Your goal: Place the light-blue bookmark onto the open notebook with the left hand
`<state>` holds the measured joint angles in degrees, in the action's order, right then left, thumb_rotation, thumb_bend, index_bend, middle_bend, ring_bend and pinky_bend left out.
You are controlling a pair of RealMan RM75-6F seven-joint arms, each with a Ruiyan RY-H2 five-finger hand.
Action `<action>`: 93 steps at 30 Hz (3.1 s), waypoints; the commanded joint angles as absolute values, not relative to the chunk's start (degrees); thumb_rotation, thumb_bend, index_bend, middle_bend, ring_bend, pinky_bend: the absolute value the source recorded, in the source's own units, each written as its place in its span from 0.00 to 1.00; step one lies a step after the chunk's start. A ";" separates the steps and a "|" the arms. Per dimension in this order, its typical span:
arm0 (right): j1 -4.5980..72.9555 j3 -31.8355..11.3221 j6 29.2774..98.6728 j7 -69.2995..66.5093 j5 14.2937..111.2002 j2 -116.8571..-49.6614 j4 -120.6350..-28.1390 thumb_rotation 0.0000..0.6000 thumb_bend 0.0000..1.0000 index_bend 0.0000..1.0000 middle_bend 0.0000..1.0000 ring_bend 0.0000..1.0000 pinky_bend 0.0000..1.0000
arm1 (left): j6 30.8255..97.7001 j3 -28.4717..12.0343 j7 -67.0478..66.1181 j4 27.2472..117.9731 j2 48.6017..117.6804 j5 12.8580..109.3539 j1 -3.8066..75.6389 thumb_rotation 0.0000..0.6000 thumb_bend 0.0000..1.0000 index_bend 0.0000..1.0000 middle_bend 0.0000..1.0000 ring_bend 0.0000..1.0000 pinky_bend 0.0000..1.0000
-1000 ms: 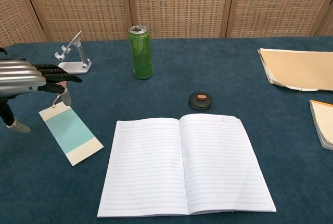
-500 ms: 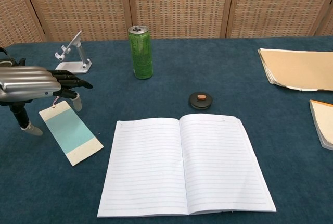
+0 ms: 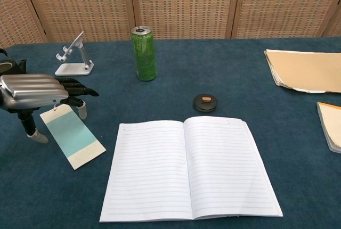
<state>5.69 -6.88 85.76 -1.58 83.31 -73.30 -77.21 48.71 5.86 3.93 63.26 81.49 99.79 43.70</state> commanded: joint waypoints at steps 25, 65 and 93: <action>5.77 -6.74 85.50 -1.63 83.25 -73.34 -77.14 1.00 0.10 0.02 0.00 0.00 0.00 | 46.16 6.93 2.08 62.25 83.79 97.14 45.78 1.00 0.06 0.33 0.00 0.00 0.00; 5.66 -6.47 86.21 -1.81 84.08 -72.95 -77.94 1.00 0.10 0.02 0.00 0.00 0.00 | 48.08 7.48 -0.42 66.56 81.76 96.00 46.16 1.00 0.29 0.59 0.00 0.00 0.00; 5.17 -7.40 86.40 -5.69 82.86 -71.50 -78.08 1.00 0.10 0.02 0.00 0.00 0.00 | 55.57 3.83 -10.70 68.82 87.52 107.91 55.08 1.00 0.29 0.55 0.00 0.00 0.00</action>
<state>5.19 -7.37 86.45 -5.63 82.92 -71.54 -78.13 55.09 3.35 -10.58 69.64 86.46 106.80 54.33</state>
